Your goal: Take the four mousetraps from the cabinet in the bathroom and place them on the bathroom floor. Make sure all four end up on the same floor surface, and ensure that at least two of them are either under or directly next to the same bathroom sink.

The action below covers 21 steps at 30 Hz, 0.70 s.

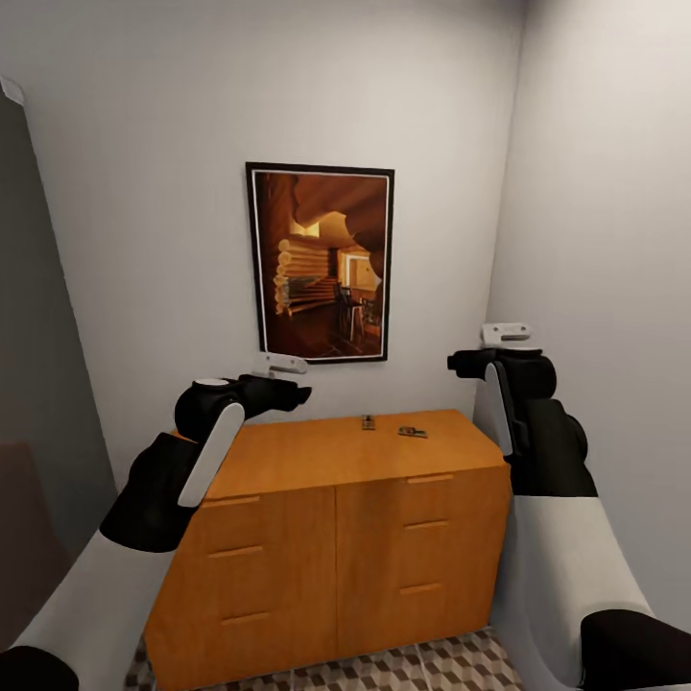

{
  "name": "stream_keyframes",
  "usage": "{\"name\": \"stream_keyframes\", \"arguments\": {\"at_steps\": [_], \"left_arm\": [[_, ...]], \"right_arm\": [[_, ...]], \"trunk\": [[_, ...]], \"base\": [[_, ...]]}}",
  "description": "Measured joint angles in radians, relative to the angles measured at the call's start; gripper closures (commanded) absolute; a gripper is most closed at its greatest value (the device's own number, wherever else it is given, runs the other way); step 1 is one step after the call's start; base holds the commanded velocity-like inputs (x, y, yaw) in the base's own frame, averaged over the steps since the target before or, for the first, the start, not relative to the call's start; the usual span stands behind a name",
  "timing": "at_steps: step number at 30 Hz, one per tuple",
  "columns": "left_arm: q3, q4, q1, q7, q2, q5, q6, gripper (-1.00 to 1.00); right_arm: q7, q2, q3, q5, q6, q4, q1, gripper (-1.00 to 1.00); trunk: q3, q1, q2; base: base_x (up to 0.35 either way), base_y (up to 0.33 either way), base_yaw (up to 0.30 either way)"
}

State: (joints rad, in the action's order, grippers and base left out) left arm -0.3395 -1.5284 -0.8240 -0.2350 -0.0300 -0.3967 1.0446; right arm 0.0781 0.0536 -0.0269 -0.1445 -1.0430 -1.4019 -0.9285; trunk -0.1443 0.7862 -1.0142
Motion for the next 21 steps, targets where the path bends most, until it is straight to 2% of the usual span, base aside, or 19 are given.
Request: {"name": "stream_keyframes", "arguments": {"at_steps": [11,21], "left_arm": [[-0.001,0.003,0.000,-0.001,0.000,-0.061,0.000,-1.00],[0.000,0.005,0.000,-0.001,0.000,-0.074,-0.001,-1.00]], "right_arm": [[0.000,0.001,-0.001,0.000,0.000,0.000,0.000,-1.00],[0.000,0.000,0.000,-0.001,0.000,0.001,0.000,-1.00]], "trunk": [[0.000,0.000,0.000],[0.000,0.000,0.000]], "base": [[0.323,0.000,0.000],[0.324,0.000,0.000]]}}
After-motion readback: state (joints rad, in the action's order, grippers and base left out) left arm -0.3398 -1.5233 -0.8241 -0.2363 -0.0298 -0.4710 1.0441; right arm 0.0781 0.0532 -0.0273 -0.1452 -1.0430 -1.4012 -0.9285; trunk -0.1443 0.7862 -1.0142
